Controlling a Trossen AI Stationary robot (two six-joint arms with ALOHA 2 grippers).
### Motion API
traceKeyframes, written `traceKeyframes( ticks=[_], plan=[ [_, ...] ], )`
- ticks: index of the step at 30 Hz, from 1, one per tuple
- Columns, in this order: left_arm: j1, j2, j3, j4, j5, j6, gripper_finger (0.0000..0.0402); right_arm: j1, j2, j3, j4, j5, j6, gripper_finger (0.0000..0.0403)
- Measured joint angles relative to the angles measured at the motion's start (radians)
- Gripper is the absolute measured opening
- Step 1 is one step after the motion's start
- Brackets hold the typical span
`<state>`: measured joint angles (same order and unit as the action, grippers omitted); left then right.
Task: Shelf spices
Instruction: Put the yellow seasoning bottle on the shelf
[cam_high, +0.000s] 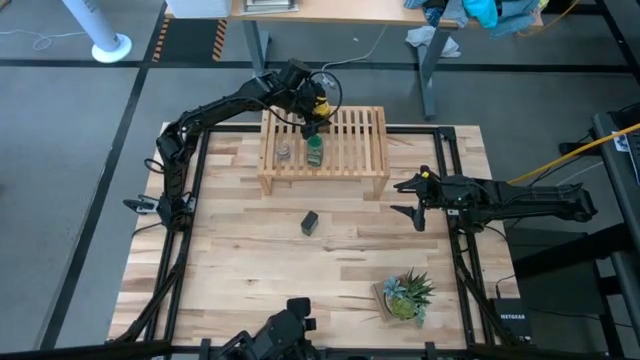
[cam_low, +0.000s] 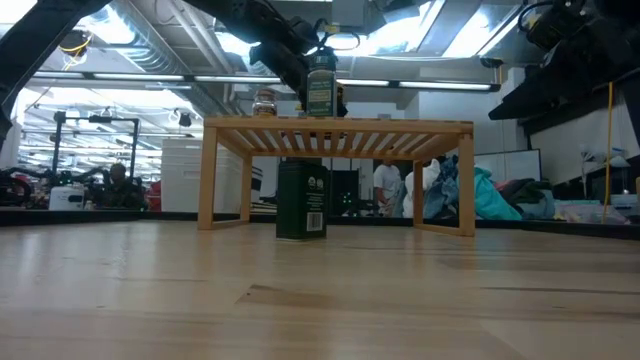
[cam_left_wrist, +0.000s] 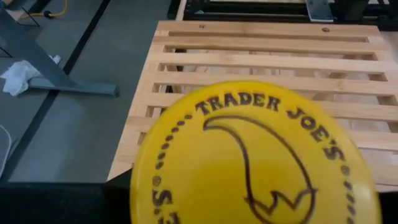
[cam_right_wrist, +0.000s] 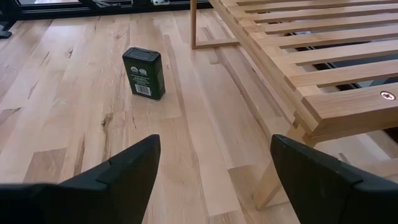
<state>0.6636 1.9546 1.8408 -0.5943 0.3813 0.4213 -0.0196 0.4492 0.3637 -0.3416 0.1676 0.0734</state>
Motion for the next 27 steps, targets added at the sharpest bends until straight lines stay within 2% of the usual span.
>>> traceKeyframes(
  ticks=[12,21,27],
  plan=[
    [-0.013,-0.002,0.000,-0.003,0.001,0.001,0.0196,0.000,0.000,0.000,-0.004,0.000,0.000,0.0312],
    [-0.016,0.000,0.000,0.002,-0.049,-0.079,0.0196,0.000,0.000,0.000,-0.012,0.000,0.000,0.0312],
    [-0.016,0.000,0.000,0.003,-0.053,-0.082,0.0196,0.000,0.000,0.000,-0.014,0.000,0.000,0.0312]
  ],
)
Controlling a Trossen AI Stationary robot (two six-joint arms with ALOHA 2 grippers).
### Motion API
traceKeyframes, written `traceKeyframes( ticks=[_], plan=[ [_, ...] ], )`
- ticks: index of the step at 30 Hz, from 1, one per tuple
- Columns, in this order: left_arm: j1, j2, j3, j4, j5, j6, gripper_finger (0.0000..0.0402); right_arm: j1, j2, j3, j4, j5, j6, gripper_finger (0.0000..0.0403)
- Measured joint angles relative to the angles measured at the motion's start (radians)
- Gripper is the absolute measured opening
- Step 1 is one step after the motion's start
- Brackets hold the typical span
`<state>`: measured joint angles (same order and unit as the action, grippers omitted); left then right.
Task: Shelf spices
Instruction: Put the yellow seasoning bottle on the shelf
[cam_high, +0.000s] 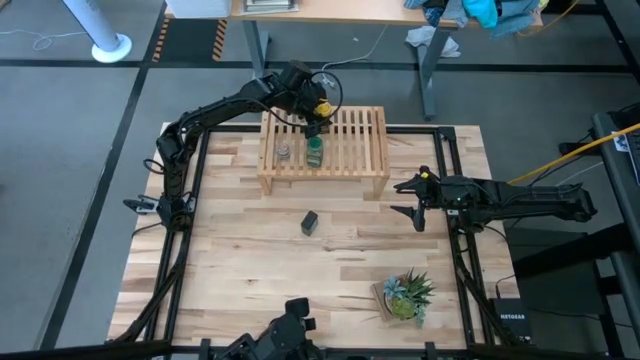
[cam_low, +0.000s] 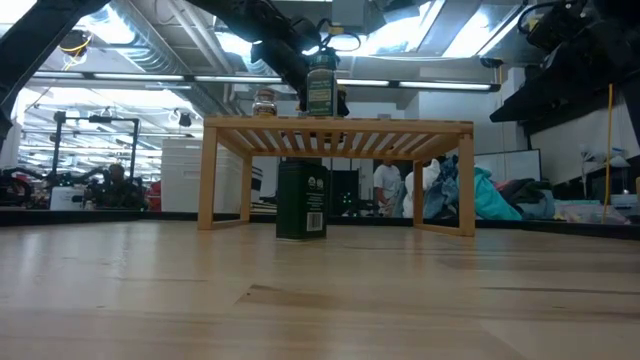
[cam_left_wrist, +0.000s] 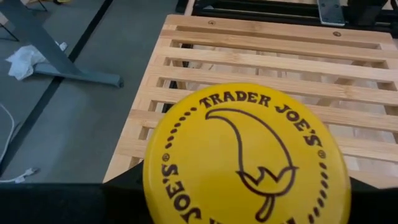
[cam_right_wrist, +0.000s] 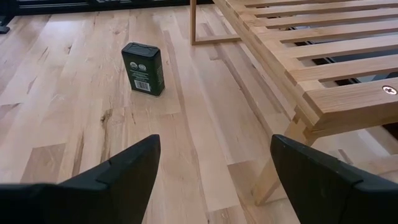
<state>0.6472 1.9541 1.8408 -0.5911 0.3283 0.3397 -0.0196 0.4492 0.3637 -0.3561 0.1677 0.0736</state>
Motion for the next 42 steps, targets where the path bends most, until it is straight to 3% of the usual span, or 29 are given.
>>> traceKeyframes(
  ticks=[11,42],
  plan=[
    [0.000,-0.016,0.000,-0.069,-0.002,0.030,0.0196,0.000,0.000,0.000,-0.040,0.000,0.032,0.0312],
    [-0.026,-0.021,0.000,0.069,0.001,0.036,0.0196,0.000,0.000,0.000,-0.043,-0.001,0.033,0.0312]
  ],
)
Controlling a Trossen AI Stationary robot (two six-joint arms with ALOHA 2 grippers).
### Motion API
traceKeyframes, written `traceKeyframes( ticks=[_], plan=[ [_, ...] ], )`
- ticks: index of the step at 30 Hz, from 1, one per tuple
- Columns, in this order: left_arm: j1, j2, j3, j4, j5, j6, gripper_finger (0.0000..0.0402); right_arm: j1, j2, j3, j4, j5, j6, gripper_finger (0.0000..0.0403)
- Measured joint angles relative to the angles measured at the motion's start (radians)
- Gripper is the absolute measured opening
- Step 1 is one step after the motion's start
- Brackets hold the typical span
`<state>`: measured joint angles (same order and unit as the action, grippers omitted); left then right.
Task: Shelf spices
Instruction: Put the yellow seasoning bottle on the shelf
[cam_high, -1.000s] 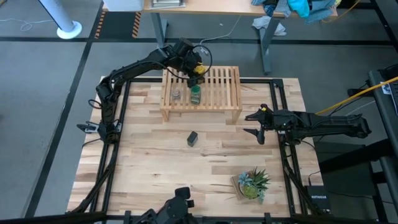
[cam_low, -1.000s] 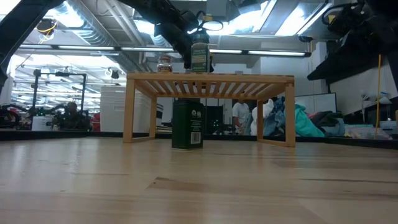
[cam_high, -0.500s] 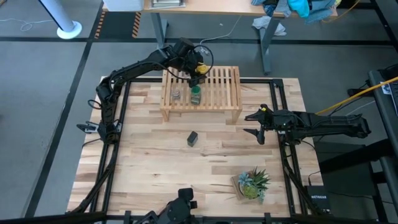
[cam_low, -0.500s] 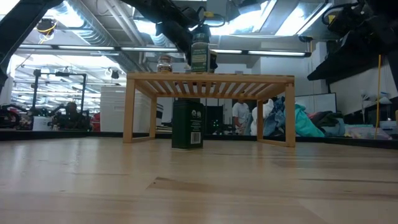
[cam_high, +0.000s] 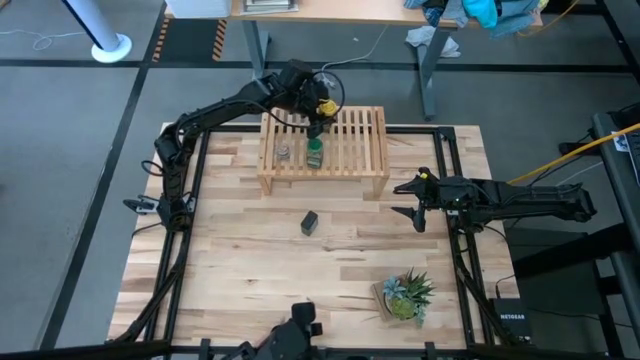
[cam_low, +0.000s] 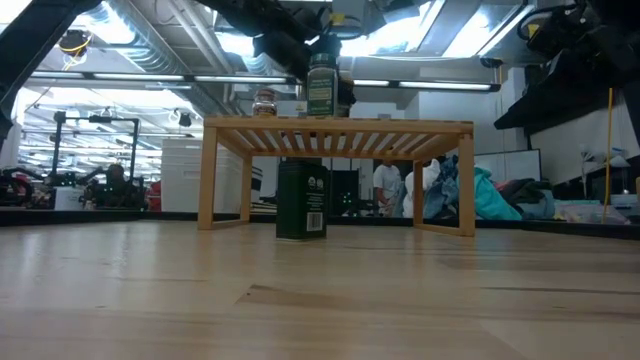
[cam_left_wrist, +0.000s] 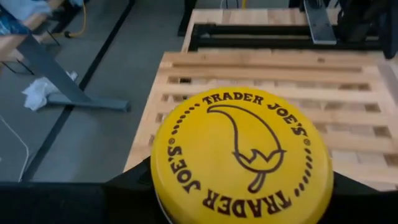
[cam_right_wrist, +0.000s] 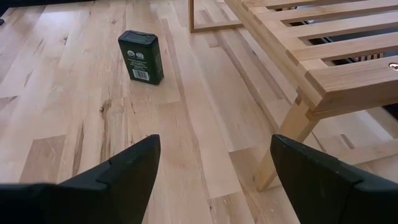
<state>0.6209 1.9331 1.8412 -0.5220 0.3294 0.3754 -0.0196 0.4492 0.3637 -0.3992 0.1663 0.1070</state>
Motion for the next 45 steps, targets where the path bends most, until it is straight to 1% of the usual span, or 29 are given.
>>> traceKeyframes(
  ticks=[6,12,24,36,45],
  plan=[
    [-0.001,0.000,0.000,0.050,0.000,-0.036,0.0196,0.000,0.000,0.000,0.000,0.000,0.000,0.0312],
    [-0.001,0.000,0.000,0.039,0.000,-0.012,0.0196,0.000,0.000,0.000,-0.003,0.000,0.000,0.0312],
    [-0.001,0.000,0.000,0.030,-0.001,-0.089,0.0196,0.000,0.000,0.000,-0.009,-0.001,0.000,0.0312],
    [-0.008,0.000,0.000,-0.046,-0.001,-0.107,0.0196,0.000,0.000,0.000,-0.008,-0.001,0.000,0.0312],
    [-0.013,0.006,0.000,-0.042,-0.004,-0.114,0.0196,0.000,0.000,0.000,-0.008,-0.001,0.000,0.0312]
  ],
)
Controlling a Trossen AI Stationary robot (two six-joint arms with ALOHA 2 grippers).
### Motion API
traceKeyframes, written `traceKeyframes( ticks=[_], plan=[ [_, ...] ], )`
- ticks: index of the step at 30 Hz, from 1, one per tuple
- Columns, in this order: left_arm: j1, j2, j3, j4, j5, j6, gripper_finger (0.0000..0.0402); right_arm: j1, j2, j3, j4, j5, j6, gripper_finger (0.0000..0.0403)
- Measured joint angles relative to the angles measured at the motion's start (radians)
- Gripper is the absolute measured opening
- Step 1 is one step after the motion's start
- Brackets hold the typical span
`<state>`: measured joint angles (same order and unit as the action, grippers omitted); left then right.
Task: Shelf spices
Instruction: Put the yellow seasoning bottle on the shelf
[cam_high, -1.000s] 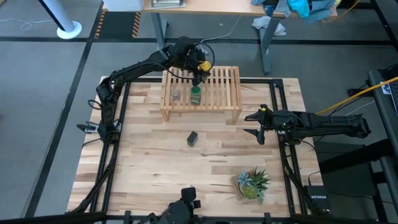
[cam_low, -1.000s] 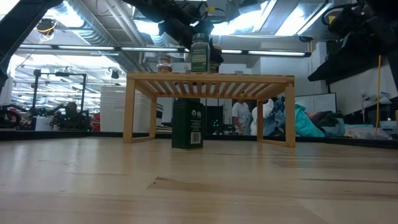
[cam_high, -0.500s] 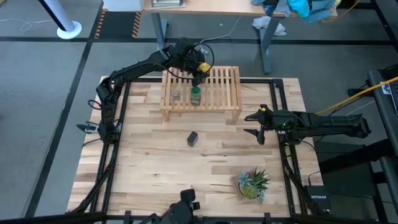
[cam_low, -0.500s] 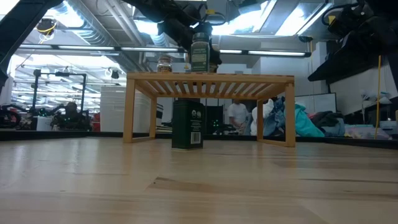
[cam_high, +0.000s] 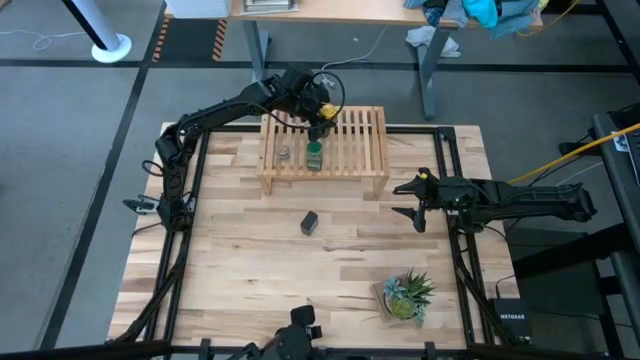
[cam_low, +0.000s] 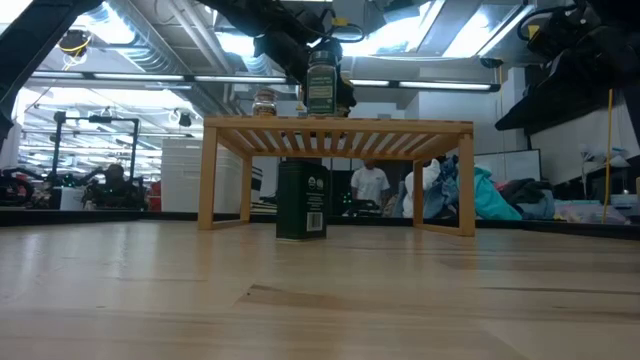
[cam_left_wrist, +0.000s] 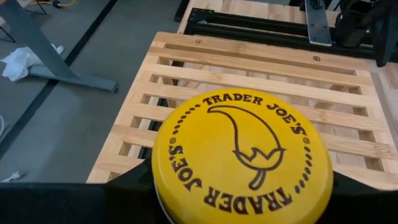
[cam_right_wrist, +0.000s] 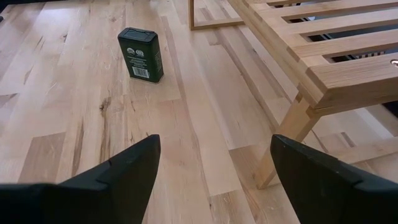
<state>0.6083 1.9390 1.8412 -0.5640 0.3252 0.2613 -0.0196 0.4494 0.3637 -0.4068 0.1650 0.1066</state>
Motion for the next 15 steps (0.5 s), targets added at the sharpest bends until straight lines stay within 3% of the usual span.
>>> traceKeyframes(
  ticks=[15],
  plan=[
    [-0.006,0.023,0.001,0.026,-0.001,0.042,0.0196,0.000,0.000,0.000,0.000,0.000,0.000,0.0312]
  ],
)
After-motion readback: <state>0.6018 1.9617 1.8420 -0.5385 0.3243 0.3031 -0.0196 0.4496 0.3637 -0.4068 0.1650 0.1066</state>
